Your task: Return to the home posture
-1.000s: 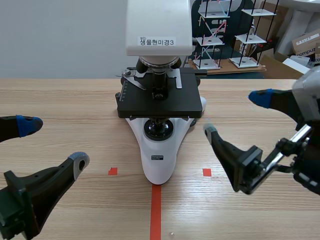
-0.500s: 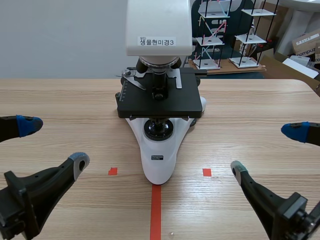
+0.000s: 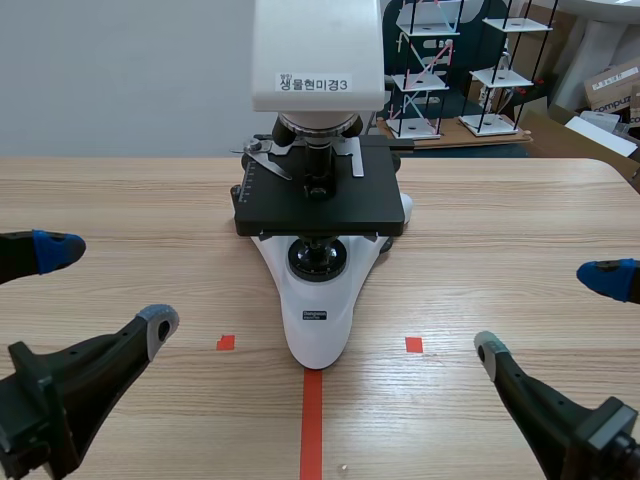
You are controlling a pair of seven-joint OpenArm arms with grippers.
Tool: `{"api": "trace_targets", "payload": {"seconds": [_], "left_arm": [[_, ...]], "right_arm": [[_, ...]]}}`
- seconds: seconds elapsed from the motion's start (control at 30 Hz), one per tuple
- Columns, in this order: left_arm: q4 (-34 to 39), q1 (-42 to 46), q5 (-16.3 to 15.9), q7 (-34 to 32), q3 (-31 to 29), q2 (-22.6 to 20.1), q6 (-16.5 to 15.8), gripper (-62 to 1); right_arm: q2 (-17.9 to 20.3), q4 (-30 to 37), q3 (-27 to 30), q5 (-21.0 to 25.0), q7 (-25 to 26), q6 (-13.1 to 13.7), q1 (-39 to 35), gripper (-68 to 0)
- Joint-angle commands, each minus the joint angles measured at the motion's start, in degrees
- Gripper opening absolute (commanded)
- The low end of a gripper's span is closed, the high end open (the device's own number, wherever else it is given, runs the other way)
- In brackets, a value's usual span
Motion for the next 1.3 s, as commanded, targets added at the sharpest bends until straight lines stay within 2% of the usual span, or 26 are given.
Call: {"api": "trace_targets", "payload": {"seconds": [0.0,0.07,0.43,1.27], "left_arm": [[1.1,0.3,-0.3,-1.0,-0.3,0.1,0.0,1.4],[1.1,0.3,-0.3,-1.0,-0.3,0.1,0.0,1.4],[1.1,0.3,-0.3,-1.0,-0.3,0.1,0.0,1.4],[1.1,0.3,-0.3,-1.0,-0.3,0.1,0.0,1.4]], "right_arm": [[0.3,0.9,0.2,1.7,0.9,-0.2,0.5,0.4],[0.3,1.0,0.2,3.0,1.1,-0.2,0.5,0.4],[0.3,1.8,1.0,4.0,1.0,-0.2,0.7,0.4],[0.3,1.8,0.9,4.0,1.0,-0.2,0.6,0.4]]}}
